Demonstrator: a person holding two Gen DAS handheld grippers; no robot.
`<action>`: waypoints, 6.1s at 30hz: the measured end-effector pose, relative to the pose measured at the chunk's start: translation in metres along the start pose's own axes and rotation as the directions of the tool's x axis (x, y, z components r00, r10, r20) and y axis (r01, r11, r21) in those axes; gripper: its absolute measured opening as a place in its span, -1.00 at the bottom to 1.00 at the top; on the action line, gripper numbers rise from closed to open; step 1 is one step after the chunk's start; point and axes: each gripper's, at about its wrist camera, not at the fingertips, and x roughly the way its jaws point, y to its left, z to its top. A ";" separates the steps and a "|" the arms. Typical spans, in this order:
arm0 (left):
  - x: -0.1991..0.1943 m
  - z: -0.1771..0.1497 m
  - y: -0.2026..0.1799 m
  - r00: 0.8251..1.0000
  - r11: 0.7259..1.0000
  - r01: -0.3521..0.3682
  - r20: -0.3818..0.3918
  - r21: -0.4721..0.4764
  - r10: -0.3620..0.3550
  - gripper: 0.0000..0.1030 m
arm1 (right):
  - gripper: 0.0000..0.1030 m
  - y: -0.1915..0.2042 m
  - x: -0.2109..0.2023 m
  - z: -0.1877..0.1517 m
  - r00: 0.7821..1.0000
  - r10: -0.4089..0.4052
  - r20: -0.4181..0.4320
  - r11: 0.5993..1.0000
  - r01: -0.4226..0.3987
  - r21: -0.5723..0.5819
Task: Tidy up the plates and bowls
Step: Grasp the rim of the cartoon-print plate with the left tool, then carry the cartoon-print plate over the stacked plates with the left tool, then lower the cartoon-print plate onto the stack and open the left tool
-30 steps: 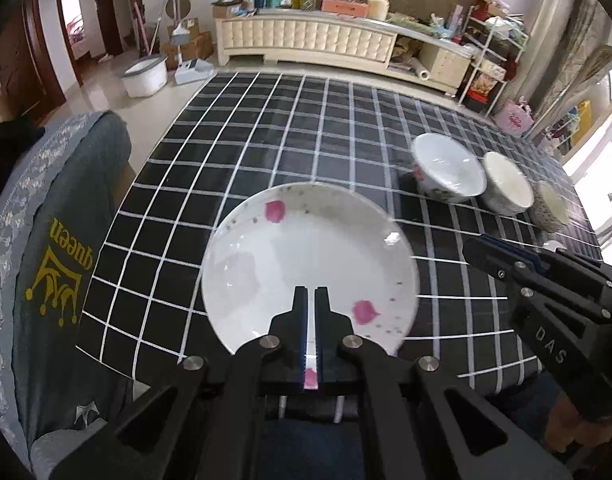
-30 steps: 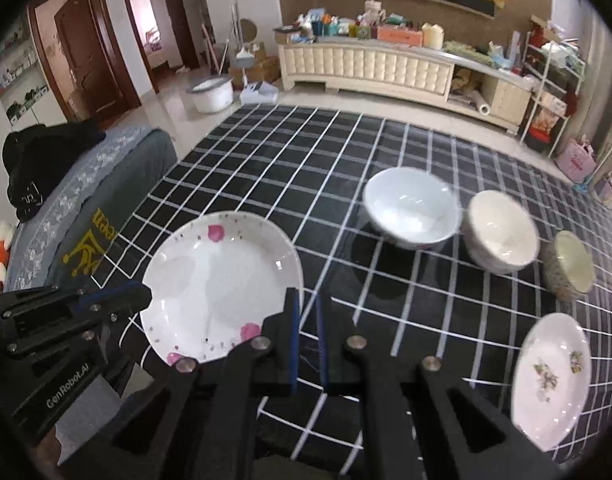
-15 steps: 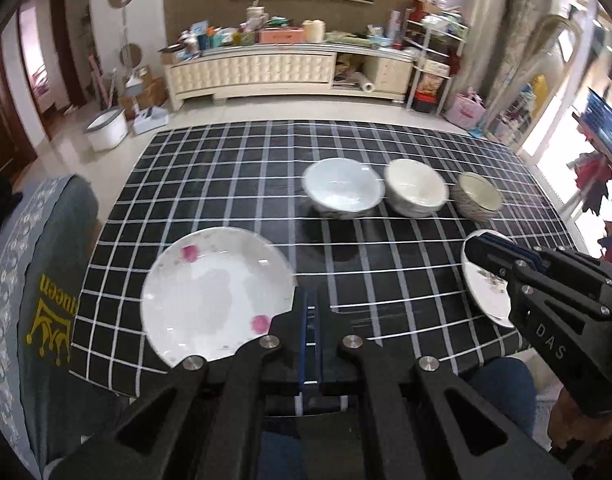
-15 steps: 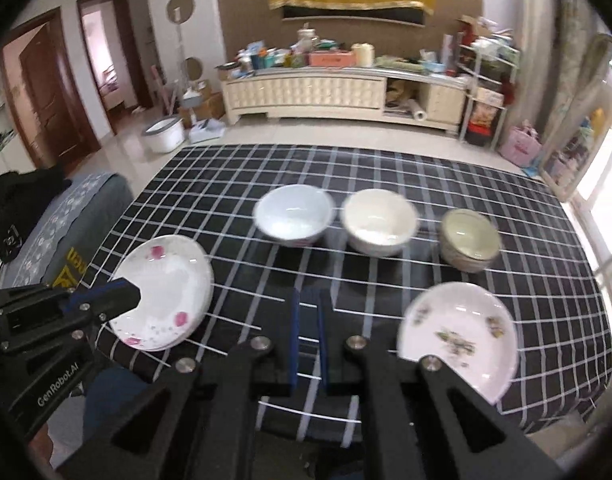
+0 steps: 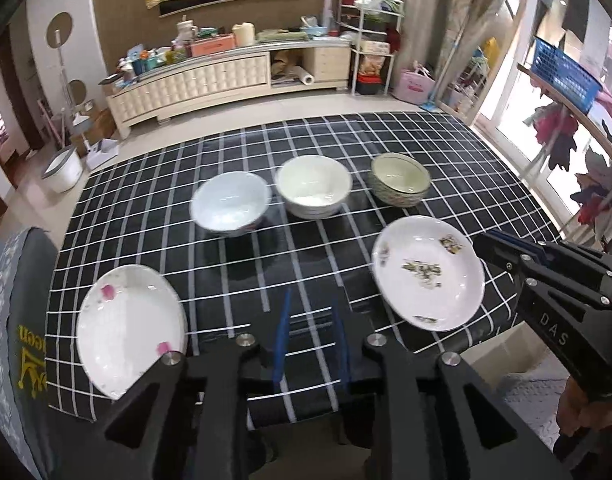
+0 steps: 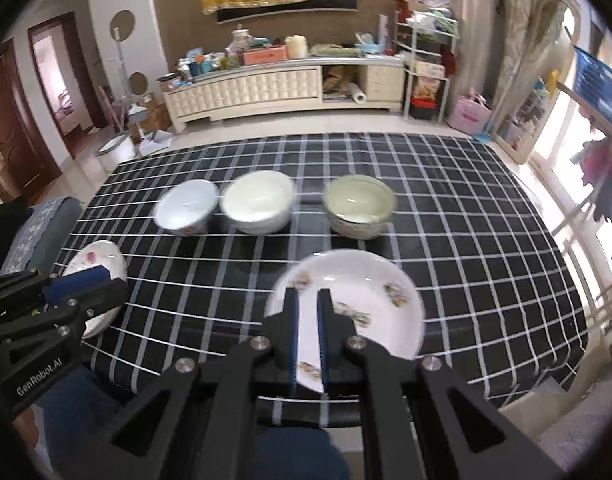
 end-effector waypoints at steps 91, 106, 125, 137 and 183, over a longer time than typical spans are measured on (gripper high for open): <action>0.040 -0.067 0.192 0.980 0.925 -0.172 -0.157 -0.338 0.125 -0.64 | -0.55 0.196 0.109 -0.004 0.961 0.225 -0.162 0.936 -0.259 -0.237; 0.039 -0.097 0.267 0.970 0.894 -0.211 -0.195 -0.395 0.143 -0.64 | -0.55 0.261 0.130 -0.010 0.947 0.233 -0.220 0.915 -0.290 -0.279; 0.057 -0.113 0.291 0.966 0.877 -0.210 -0.228 -0.433 0.118 -0.64 | -0.55 0.279 0.150 -0.016 0.942 0.203 -0.269 0.907 -0.284 -0.311; 0.069 -0.113 0.294 0.968 0.877 -0.198 -0.228 -0.438 0.104 -0.64 | -0.55 0.277 0.160 -0.012 0.938 0.197 -0.284 0.911 -0.282 -0.301; 0.025 -0.077 0.245 0.980 0.938 -0.193 -0.105 -0.289 0.169 0.22 | 0.27 0.234 0.127 0.013 0.923 0.264 -0.280 0.920 -0.329 -0.215</action>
